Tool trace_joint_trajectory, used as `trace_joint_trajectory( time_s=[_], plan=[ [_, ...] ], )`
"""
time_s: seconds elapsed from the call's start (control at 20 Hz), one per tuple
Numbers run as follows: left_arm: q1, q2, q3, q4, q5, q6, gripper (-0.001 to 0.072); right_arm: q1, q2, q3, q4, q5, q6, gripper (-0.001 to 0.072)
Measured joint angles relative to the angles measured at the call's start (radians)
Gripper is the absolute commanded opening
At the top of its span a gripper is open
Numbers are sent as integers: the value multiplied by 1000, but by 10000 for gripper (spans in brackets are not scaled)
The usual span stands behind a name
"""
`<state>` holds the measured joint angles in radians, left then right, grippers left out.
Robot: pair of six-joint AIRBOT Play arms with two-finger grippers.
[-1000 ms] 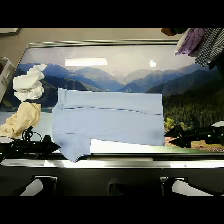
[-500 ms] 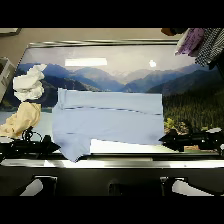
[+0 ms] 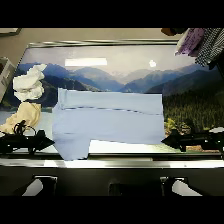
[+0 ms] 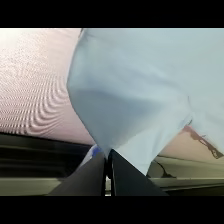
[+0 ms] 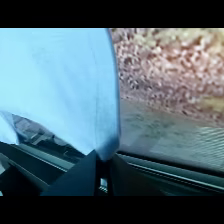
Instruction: Fold the clothes and pants, and hang the long-sleeved shirts on hangers.
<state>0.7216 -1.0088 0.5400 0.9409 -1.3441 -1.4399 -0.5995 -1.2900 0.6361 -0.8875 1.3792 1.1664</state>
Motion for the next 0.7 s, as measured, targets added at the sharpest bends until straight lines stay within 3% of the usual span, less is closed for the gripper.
trace_joint_trajectory(
  time_s=[0.2,0.4,0.7],
  plan=[
    [-20,106,81,59,-127,-112,19,0,152,64,-72,27,98,39],
    [-119,134,155,80,-136,-166,18,49,235,140,-80,32,146,39],
    [-298,-89,375,82,-24,-188,18,291,66,404,-215,-90,249,39]
  ],
)
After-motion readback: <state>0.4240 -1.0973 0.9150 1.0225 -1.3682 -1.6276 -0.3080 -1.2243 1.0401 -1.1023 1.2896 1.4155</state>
